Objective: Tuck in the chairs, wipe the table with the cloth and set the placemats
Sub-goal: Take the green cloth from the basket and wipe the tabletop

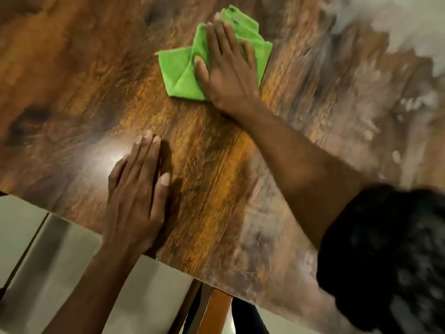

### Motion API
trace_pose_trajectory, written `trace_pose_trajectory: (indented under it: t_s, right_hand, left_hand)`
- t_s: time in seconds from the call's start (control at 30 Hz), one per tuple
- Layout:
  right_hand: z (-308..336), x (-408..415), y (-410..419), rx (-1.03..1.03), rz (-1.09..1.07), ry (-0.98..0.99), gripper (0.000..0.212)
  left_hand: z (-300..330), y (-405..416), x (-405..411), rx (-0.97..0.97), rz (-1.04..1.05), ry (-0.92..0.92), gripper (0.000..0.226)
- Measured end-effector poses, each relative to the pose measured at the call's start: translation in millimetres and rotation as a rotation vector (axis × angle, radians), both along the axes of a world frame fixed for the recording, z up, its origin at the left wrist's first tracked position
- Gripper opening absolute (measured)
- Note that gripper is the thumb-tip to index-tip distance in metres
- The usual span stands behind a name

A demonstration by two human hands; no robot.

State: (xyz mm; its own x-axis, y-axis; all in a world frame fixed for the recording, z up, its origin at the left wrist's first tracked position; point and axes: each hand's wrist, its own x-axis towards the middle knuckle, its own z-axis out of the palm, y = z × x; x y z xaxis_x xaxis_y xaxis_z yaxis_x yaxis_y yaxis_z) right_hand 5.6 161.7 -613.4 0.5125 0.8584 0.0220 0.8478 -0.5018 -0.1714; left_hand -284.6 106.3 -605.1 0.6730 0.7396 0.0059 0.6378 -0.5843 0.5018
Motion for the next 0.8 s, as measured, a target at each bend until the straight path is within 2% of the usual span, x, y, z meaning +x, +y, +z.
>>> trace_pose_trajectory:
  t_s: [0.07,0.17,0.27,0.43,0.67,0.8]
  right_hand:
    - [0.7,56.2,11.4,-0.023,-0.095,-0.02,0.073]
    - [0.0,128.7,-15.2,-0.031,-0.334,0.007,0.076]
    - [4.3,140.8,-45.2,-0.011,-0.43,0.076,0.08]
    - [7.4,21.2,-81.2,-0.005,-0.319,0.019,0.074]
    - [21.2,-189.4,-225.9,-0.168,-0.215,0.109,0.079]
    - [16.0,-201.4,-237.1,-0.157,-0.276,0.133,0.08]
  left_hand:
    - [-1.5,1.1,0.1,0.002,0.002,0.012,0.062]
    - [-1.3,2.4,-1.3,0.006,0.005,0.036,0.064]
    - [-2.0,1.8,1.0,0.031,-0.005,0.079,0.065]
    - [0.9,2.5,3.0,0.052,-0.041,0.138,0.067]
    - [-2.5,-2.4,8.3,0.115,-0.024,0.151,0.067]
    - [-3.2,-18.6,43.4,0.121,-0.132,0.085,0.063]
